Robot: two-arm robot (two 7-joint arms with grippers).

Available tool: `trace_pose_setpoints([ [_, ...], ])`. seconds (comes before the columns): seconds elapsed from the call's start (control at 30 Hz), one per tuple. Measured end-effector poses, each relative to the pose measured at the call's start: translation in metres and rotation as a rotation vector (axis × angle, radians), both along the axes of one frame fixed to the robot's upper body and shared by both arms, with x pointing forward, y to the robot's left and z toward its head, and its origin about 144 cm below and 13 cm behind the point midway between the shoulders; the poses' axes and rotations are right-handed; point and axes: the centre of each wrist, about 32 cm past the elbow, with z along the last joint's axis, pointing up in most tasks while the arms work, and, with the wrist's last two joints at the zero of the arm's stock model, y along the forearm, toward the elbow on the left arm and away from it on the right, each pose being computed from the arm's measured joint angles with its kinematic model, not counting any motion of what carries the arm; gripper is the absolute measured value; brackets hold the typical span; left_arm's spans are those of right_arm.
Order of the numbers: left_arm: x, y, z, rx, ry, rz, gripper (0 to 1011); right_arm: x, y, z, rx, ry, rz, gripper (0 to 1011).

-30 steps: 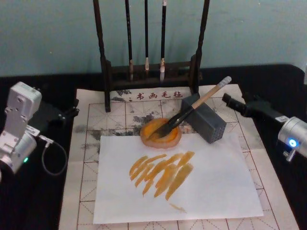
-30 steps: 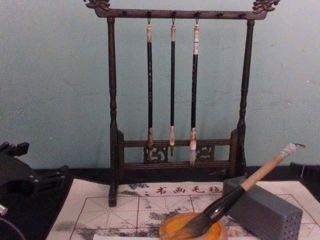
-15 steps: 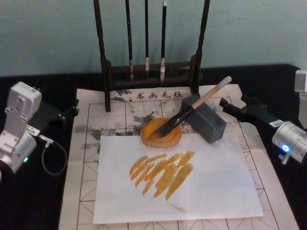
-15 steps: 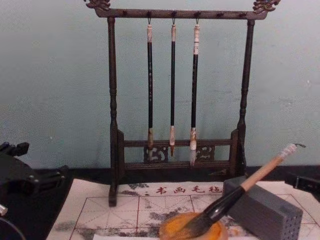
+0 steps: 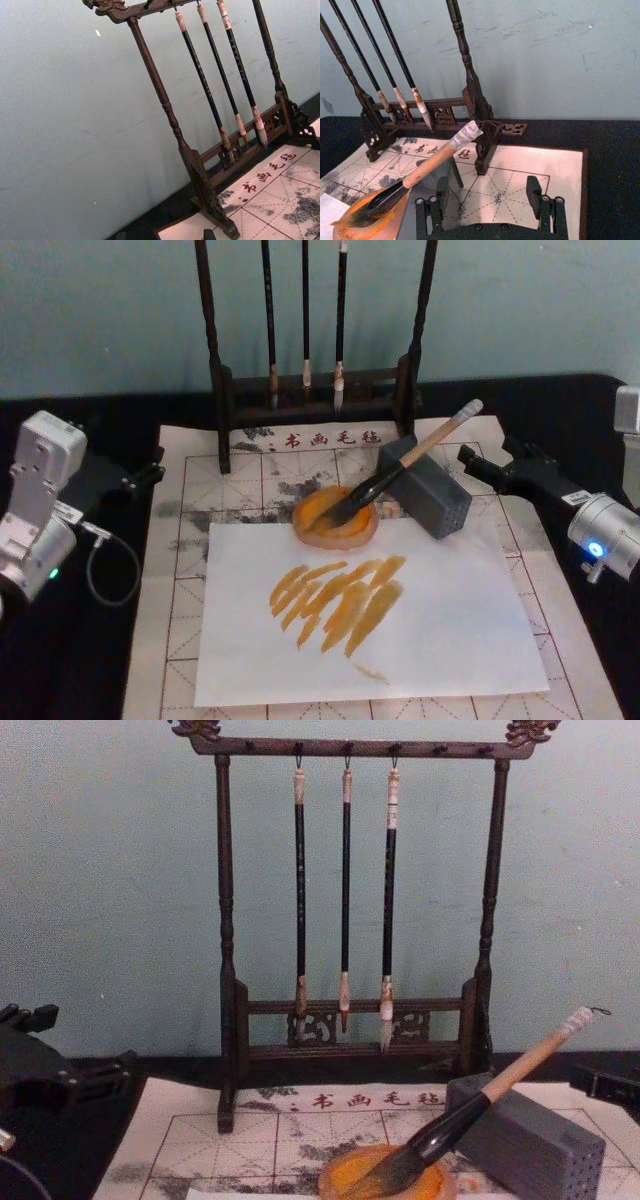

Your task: Pick up the brush from the inkstone, write on the paper, then place the brush back to its original position.

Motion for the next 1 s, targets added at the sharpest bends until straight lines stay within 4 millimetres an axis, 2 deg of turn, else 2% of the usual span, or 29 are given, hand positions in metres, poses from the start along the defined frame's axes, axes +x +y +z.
trace_pose_setpoints([
  [1.0,0.0000,0.0000,0.0000,0.000,0.000,0.000,1001,0.0001,-0.0002,0.0006,0.000,0.001,0.003,1002],
])
